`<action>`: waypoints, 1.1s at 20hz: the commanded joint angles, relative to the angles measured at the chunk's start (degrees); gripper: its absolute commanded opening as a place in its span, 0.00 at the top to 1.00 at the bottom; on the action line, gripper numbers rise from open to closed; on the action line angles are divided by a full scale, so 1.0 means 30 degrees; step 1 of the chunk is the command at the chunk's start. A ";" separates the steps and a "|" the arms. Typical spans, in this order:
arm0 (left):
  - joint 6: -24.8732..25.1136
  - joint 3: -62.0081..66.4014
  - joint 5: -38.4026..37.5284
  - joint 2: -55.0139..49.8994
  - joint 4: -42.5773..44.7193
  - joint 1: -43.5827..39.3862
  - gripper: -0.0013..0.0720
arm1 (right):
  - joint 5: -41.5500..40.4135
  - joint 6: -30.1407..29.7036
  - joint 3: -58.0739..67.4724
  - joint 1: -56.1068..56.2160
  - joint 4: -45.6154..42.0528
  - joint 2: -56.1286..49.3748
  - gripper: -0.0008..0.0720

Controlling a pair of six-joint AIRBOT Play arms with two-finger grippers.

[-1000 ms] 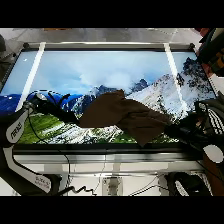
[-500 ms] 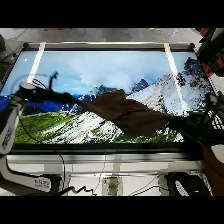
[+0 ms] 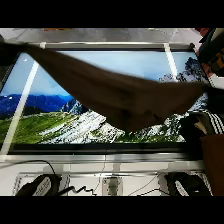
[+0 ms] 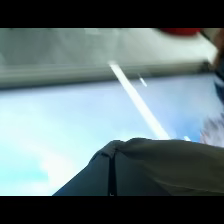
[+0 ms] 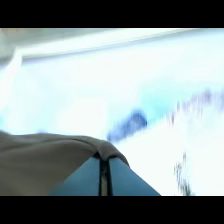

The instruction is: Fold the clothes and pants, and hang the long-sleeved shirts on hangers.

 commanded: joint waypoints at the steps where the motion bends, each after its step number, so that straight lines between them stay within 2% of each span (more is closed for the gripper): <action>1: 0.0007 0.0117 0.1559 0.4787 0.0291 0.1953 0.94 | 0.0109 -0.1843 0.3803 0.0000 -0.0146 0.0022 0.97; 7: -0.0175 0.0117 0.5297 0.9566 0.5158 0.3045 0.94 | 0.0240 -0.3548 0.7672 0.0000 0.0408 -0.0095 0.98; 9: -0.1800 0.0109 0.5268 0.9843 0.7009 0.3045 0.94 | 0.0495 -0.3548 0.7686 0.0000 0.0437 -0.0648 0.98; 11: -0.3665 -0.0189 0.3636 0.9347 0.8065 0.3045 0.94 | 0.1508 -0.3548 0.7686 0.0000 0.0612 -0.2025 0.98; 13: -0.4357 -0.0860 0.1931 0.8306 0.7810 0.3045 0.95 | 0.3133 -0.3759 0.7686 0.0000 0.0444 -0.4299 0.98; 17: -0.4379 -0.1938 -0.1158 0.3993 0.7679 0.3016 0.94 | 0.5472 -0.4503 0.7686 0.0000 0.0197 -1.0040 0.97; 22: -0.3504 -0.2244 -0.0597 -0.2863 0.7679 0.0328 0.94 | 0.3024 -0.4677 0.7686 0.0000 0.0146 -1.6123 0.97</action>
